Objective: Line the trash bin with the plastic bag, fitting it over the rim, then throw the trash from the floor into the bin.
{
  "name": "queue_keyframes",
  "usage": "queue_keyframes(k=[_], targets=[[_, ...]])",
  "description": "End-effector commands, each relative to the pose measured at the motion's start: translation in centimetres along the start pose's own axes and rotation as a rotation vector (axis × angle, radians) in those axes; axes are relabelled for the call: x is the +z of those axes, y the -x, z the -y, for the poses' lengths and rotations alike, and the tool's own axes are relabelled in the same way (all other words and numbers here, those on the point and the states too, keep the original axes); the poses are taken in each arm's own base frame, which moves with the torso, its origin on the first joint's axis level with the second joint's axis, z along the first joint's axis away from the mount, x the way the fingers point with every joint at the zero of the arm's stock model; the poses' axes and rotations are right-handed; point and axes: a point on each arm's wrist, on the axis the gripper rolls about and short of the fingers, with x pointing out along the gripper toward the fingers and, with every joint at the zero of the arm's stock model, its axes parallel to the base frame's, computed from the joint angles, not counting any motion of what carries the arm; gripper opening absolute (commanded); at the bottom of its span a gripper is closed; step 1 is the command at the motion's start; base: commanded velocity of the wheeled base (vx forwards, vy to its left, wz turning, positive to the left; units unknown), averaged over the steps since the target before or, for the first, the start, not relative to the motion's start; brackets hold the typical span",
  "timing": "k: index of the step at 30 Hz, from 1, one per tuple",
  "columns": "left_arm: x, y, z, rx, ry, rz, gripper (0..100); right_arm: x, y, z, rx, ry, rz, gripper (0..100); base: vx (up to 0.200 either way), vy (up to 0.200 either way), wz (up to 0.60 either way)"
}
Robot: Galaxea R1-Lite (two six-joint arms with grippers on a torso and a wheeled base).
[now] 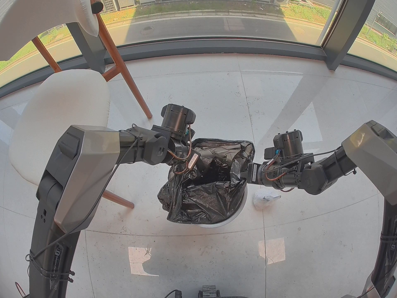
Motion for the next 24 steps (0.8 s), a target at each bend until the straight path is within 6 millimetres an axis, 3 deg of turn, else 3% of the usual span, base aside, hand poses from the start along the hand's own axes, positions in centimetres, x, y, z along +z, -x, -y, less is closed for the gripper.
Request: queue_keyframes(k=[1, 7, 14, 18, 24], targets=[[-0.2, 0.5, -0.4, -0.007, -0.008, -0.045, 0, 1.0, 4.1, -3.6, 0.045, -0.012, -0.049, 0, 0.0, 0.0, 0.0], [-0.2, 1.9, -0.7, -0.027, -0.021, -0.105, 0, 0.7, 5.7, -4.5, 0.052, -0.038, -0.111, 0, 0.0, 0.0, 0.0], [-1.5, 1.7, -0.5, -0.066, -0.04, -0.212, 0, 1.1, 6.7, -5.8, 0.081, -0.096, -0.147, 0, 0.0, 0.0, 0.0], [-2.6, 2.1, -0.5, -0.09, -0.059, -0.32, 0, 0.3, 7.0, -5.8, 0.057, -0.107, -0.211, 0, 0.0, 0.0, 0.0], [-2.9, 1.9, -0.4, -0.094, -0.07, -0.341, 0, -0.9, 7.1, -5.6, 0.025, -0.107, -0.28, 0, 0.0, 0.0, 0.0]])
